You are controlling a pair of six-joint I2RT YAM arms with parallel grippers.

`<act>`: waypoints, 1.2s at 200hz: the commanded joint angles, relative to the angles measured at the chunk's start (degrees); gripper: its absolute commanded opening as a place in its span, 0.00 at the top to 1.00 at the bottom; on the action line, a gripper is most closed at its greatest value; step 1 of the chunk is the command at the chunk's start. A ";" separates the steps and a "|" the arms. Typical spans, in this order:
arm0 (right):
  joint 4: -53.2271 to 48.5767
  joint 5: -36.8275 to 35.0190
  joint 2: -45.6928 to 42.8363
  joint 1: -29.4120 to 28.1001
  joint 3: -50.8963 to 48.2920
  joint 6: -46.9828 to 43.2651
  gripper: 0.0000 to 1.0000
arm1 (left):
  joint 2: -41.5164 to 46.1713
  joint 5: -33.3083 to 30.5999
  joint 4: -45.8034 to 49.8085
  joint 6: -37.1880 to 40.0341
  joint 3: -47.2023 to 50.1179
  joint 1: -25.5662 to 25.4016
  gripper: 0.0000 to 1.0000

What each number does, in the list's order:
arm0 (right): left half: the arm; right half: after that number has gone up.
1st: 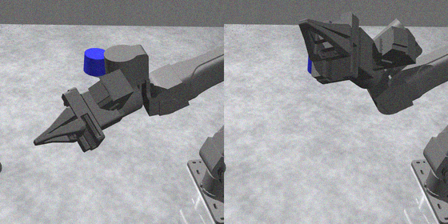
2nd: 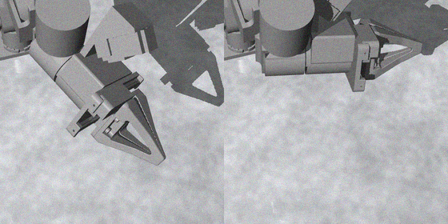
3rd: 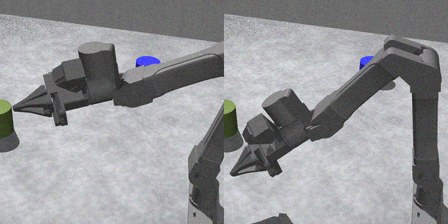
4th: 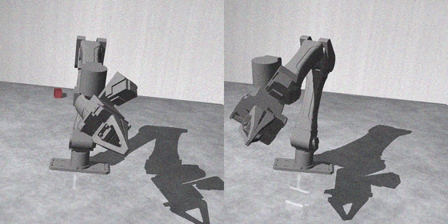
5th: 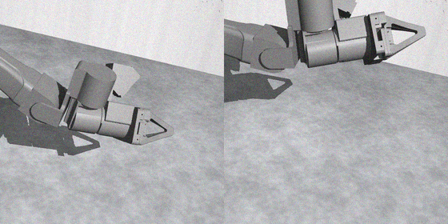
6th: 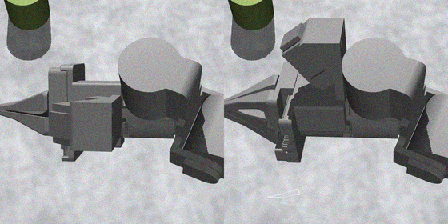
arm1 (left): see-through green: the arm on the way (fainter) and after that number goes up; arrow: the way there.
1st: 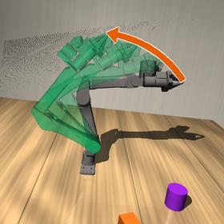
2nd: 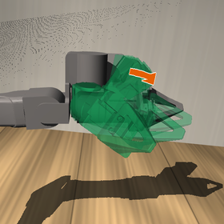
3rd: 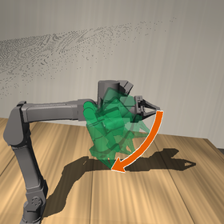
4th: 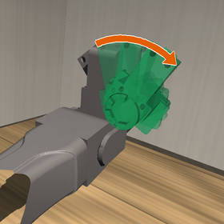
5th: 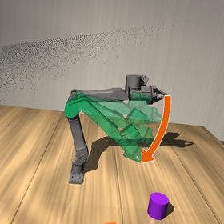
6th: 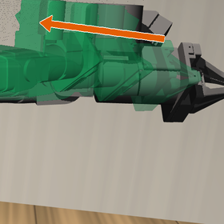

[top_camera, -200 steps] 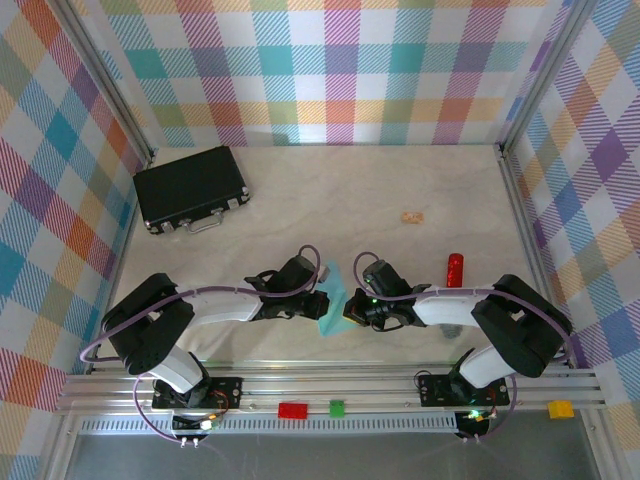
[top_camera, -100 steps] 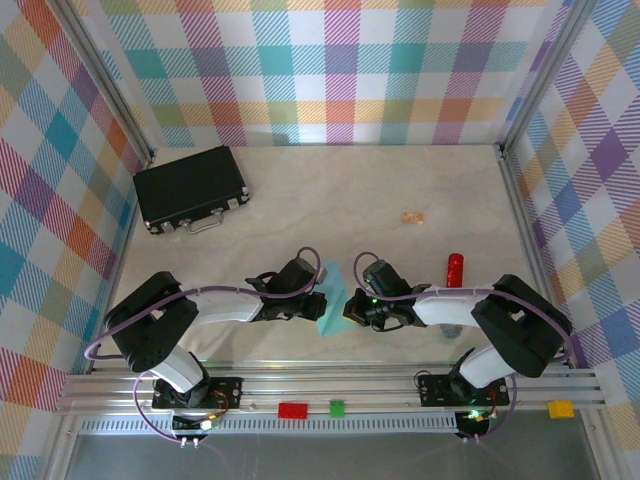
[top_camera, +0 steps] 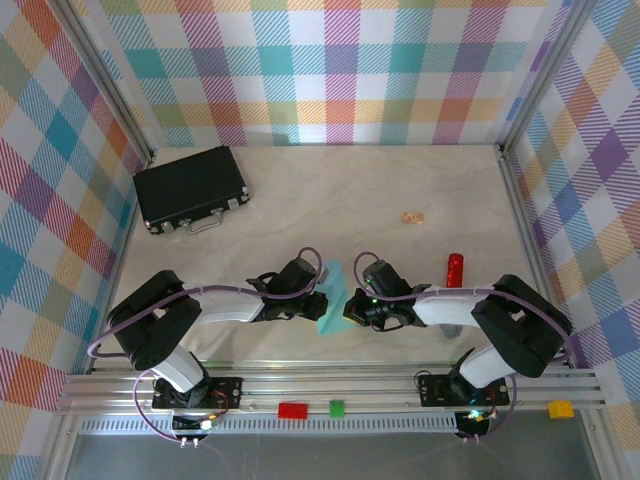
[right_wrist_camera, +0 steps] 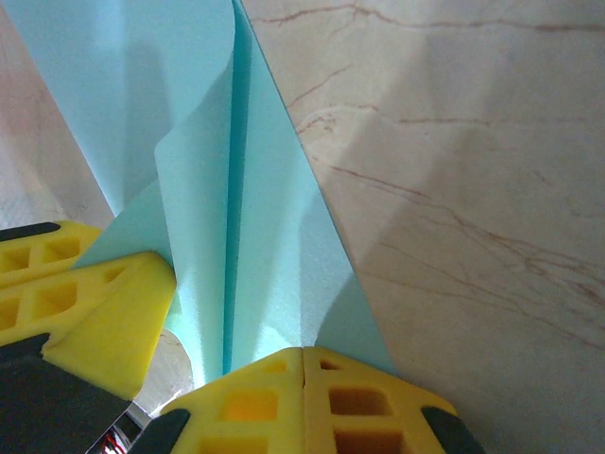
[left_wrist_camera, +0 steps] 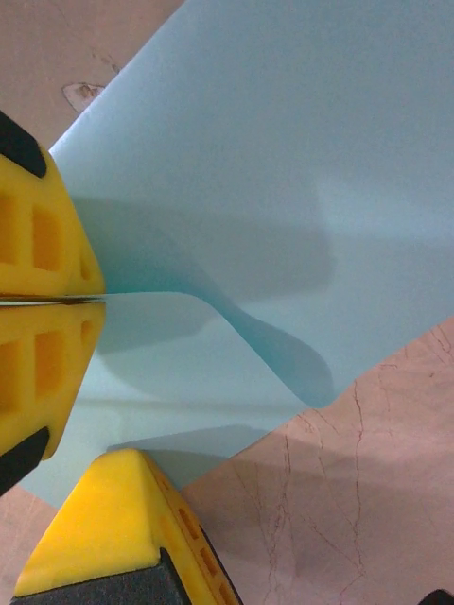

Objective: Fold a paper plane with a square sheet of paper (pick it up from the middle)

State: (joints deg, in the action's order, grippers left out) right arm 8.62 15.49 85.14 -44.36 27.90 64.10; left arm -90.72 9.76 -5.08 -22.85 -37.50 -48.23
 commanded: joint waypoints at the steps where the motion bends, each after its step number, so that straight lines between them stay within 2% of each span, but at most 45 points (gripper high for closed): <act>1: -3.75 -1.42 0.38 -0.38 -1.47 0.24 0.95 | -0.84 -0.36 -1.53 1.12 0.93 0.72 0.90; 70: 1.11 1.46 -3.72 -0.59 -0.39 -1.47 0.82 | -2.12 1.01 -2.12 -2.31 4.31 0.76 0.93; 92: 2.83 4.16 -2.41 -1.45 0.46 -1.39 0.88 | -2.05 0.49 -2.51 -3.50 4.76 0.68 0.93; 122: 0.51 3.02 1.43 -2.66 1.86 -0.55 0.96 | -1.84 0.39 -1.90 -3.32 4.04 0.76 0.93; 174: -6.23 -1.83 1.42 -2.70 0.32 -1.11 0.98 | -1.17 0.67 -2.08 -1.41 1.99 0.69 0.93; 240: -5.99 -1.87 3.01 -2.67 -0.22 -0.88 0.97 | -1.22 1.58 -4.71 0.79 1.81 0.72 0.93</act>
State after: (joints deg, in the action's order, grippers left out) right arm 8.49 16.10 86.11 -46.92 28.64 63.68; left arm -91.02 10.61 -10.57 -24.05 -35.09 -48.16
